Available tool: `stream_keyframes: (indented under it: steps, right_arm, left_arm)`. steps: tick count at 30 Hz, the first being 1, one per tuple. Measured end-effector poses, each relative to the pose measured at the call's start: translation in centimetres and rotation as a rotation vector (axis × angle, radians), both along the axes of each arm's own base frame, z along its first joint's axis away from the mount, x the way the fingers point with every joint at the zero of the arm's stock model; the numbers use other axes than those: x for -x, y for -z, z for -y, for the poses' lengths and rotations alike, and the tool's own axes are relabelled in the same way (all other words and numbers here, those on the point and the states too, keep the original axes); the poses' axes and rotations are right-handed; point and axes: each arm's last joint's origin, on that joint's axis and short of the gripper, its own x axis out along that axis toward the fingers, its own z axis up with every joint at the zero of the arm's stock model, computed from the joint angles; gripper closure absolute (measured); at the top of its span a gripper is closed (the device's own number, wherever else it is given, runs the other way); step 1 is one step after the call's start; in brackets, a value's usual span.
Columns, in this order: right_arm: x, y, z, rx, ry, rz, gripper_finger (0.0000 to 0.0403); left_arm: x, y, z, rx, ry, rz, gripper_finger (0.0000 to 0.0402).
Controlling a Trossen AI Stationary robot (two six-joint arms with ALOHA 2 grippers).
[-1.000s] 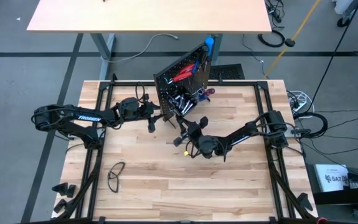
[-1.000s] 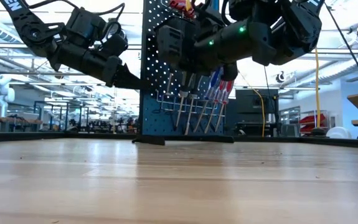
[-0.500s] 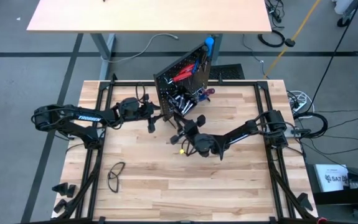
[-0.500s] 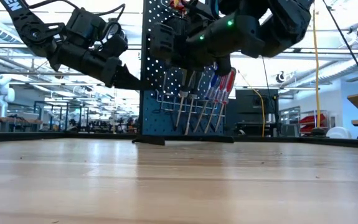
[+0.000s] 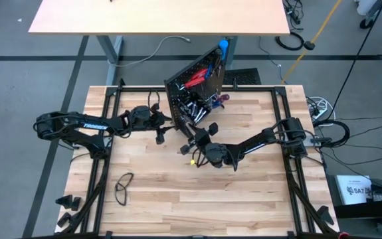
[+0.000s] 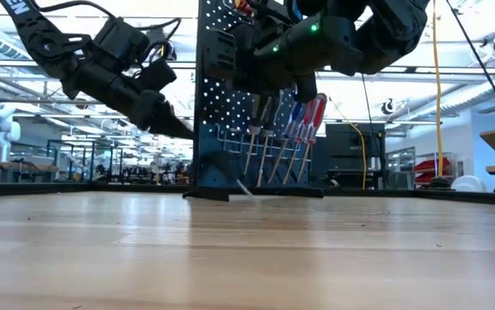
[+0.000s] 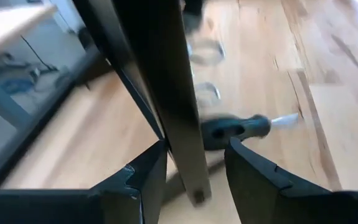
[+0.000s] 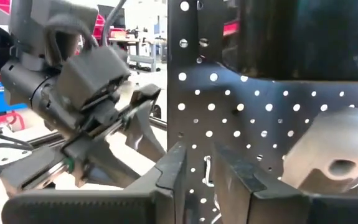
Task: Hang tools onto peg board
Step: Hang the black screwdriver on the pegboard
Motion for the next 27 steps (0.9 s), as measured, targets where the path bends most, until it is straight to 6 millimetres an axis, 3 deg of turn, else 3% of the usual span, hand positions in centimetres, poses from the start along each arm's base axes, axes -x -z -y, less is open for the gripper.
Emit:
stream_keyframes:
  steps: [5, 11, 15, 21, 27]
  right_arm:
    - [0.1, 0.0, -0.9, 0.001, -0.021, -0.006, 0.0339]
    - [0.9, 0.0, -4.4, -0.002, -0.113, -0.066, 0.0339]
    - [2.5, -0.4, -5.8, -0.140, -0.198, -0.134, 0.0339]
    - [5.8, 1.0, -4.3, -0.596, -0.221, -0.370, 0.0329]
    - [7.3, 2.5, -3.4, -0.711, -0.061, -0.457, 0.0284]
  left_arm:
    - [0.3, 1.0, 0.9, 0.041, 0.034, -0.082, 0.0240]
    - [0.9, 2.1, 1.7, 0.080, 0.045, -0.132, 0.0240]
    - [1.4, 2.7, 1.9, 0.151, 0.007, -0.139, 0.0240]
    - [1.3, 2.9, 2.9, 0.257, -0.017, -0.114, 0.0240]
    - [0.5, 2.0, 4.2, 0.255, 0.037, -0.018, 0.0240]
